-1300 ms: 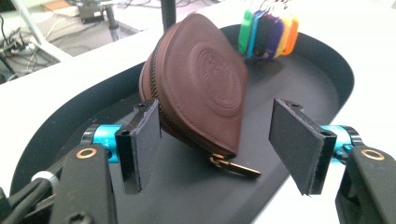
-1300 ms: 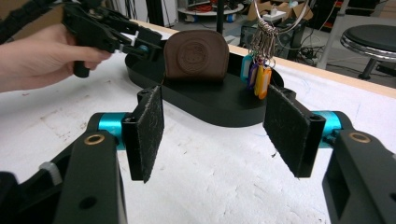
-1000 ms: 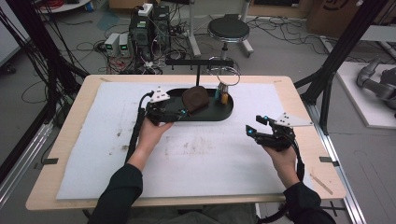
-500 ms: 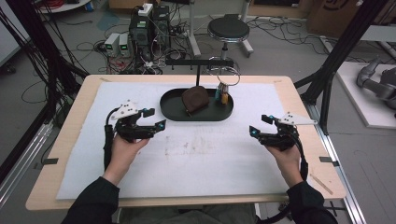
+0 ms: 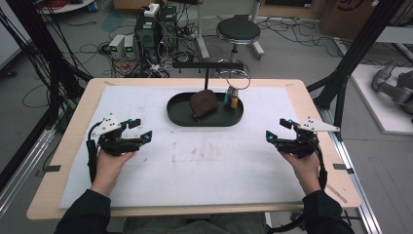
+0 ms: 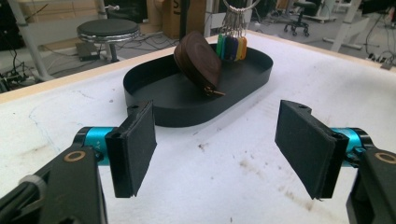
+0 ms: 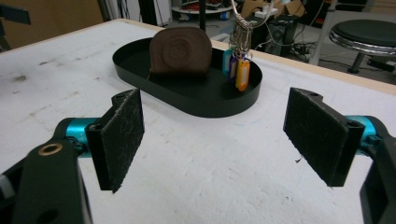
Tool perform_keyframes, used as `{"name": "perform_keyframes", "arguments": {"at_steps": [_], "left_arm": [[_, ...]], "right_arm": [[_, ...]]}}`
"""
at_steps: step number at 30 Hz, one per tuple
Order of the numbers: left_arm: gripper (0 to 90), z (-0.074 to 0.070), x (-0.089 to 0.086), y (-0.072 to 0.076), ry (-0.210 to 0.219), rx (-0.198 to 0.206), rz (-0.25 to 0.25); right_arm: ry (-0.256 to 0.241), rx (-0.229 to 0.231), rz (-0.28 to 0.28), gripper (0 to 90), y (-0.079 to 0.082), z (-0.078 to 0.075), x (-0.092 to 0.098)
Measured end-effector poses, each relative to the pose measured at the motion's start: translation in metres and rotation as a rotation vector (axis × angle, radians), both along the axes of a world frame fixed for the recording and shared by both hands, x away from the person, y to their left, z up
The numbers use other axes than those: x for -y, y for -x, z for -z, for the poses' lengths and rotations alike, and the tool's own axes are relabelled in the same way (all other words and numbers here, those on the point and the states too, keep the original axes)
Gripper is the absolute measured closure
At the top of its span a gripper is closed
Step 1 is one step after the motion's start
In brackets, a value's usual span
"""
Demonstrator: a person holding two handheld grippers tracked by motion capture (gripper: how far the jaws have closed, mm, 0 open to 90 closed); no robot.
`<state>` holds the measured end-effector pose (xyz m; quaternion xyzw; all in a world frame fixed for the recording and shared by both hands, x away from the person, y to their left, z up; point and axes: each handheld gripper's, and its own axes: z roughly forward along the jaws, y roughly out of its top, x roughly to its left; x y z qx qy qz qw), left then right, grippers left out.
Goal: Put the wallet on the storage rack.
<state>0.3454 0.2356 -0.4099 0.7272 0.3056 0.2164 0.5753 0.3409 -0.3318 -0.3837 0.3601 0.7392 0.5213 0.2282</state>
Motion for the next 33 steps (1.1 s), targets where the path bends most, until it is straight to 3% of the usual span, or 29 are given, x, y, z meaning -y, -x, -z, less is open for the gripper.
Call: {"name": "perform_keyframes", "arguments": {"at_steps": [4, 8, 15, 21, 33], "left_arm": [[29.2, 0.0057, -0.0026, 0.0058, 0.018, 0.057, 0.000], [29.2, 0.0052, -0.0041, 0.0083, 0.031, 0.070, -0.009], [29.9, 0.0029, -0.0054, 0.0093, 0.005, 0.026, -0.012], [25.0, 0.0006, -0.0053, 0.0075, -0.003, -0.006, -0.019], [23.2, -0.0025, -0.0060, 0.0086, -0.009, 0.031, -0.045]], "right_arm": [[0.008, 0.003, 0.012, 21.1, -0.0014, 0.0005, 0.0003], [0.017, 0.003, 0.014, 21.3, -0.0026, 0.0013, -0.0014], [0.009, 0.016, 0.023, 25.4, -0.0033, 0.0009, -0.0027], [0.012, 0.016, 0.024, 25.5, -0.0050, 0.0018, -0.0035], [0.019, 0.008, 0.027, 25.4, -0.0064, 0.0028, -0.0037]]}}
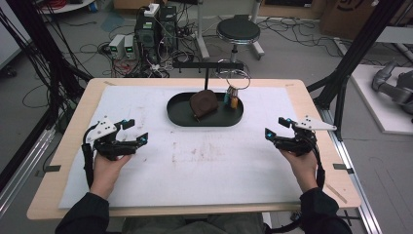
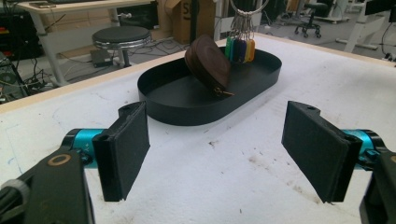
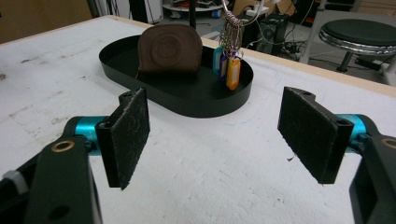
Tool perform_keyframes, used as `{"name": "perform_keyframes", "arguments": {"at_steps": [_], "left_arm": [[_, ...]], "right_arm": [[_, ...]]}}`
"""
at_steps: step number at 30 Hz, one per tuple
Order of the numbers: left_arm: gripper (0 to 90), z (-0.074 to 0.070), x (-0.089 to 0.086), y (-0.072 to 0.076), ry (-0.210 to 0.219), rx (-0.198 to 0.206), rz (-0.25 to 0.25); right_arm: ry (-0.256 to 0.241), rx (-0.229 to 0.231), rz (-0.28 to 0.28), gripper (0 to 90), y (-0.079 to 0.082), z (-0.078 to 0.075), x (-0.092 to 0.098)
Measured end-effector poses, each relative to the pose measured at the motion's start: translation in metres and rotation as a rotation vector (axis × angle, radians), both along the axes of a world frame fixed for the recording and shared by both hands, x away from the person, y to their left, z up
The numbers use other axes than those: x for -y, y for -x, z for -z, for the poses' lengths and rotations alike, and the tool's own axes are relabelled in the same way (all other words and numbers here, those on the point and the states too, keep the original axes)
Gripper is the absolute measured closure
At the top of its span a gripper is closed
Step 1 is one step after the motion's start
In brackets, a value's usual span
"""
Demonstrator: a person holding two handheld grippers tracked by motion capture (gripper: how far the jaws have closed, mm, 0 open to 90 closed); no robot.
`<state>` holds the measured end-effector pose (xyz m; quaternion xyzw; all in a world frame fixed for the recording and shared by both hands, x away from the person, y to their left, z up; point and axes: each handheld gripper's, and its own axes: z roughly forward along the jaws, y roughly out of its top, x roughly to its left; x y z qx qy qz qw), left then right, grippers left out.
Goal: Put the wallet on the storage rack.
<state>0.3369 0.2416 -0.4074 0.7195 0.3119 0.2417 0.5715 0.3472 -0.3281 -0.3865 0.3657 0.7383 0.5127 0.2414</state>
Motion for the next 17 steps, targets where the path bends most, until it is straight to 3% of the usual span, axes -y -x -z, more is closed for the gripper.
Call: {"name": "perform_keyframes", "arguments": {"at_steps": [17], "left_arm": [[23.2, -0.0011, 0.0037, -0.0024, -0.021, 0.013, -0.014]], "right_arm": [[0.029, -0.016, -0.012, 25.4, -0.0059, 0.0059, -0.0050]]}}
